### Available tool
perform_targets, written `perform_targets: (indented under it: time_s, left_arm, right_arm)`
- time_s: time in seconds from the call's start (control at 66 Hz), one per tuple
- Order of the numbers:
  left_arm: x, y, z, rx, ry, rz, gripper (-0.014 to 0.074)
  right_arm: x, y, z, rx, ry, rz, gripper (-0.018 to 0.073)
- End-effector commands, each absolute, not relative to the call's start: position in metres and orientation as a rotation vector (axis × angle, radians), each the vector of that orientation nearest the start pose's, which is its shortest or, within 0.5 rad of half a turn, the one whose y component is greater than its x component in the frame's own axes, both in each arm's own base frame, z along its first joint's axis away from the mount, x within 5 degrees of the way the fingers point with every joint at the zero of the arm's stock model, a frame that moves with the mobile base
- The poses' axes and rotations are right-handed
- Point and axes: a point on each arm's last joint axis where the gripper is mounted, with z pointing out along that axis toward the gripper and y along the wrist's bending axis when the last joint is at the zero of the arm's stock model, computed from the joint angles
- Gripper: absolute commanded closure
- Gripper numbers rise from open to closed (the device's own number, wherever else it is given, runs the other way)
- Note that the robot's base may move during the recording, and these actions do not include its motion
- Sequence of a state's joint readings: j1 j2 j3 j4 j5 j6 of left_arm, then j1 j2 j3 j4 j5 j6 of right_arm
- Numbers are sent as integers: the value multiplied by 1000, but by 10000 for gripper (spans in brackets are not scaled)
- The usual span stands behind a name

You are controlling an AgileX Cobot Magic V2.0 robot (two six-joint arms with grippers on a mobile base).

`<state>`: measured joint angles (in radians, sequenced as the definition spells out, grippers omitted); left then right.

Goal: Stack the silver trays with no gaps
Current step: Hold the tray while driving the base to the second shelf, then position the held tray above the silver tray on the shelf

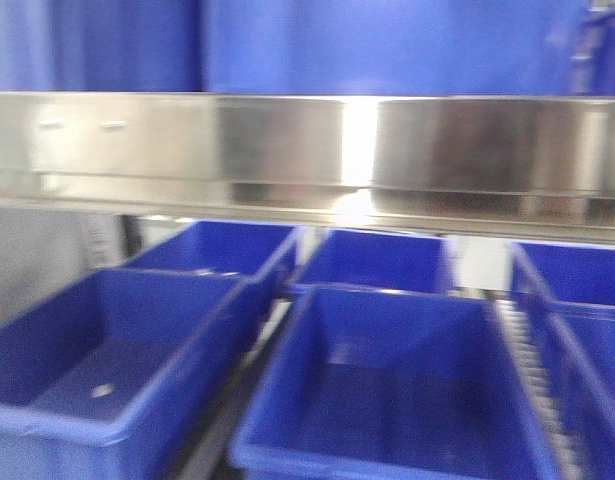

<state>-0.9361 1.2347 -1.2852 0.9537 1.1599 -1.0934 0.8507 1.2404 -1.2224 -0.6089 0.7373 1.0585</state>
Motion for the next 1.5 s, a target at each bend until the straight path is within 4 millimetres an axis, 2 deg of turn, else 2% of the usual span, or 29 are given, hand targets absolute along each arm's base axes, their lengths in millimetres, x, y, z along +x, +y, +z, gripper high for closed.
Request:
perform_targets:
  time_s: [0.0, 1.485]
  left_arm:
    - [192, -160, 417, 67, 2034, -34, 613]
    - [192, -160, 417, 67, 2034, -34, 613]
  right_arm:
    - [194, 200, 425, -201, 1852, 777, 585]
    - [194, 200, 425, -201, 1852, 777, 585]
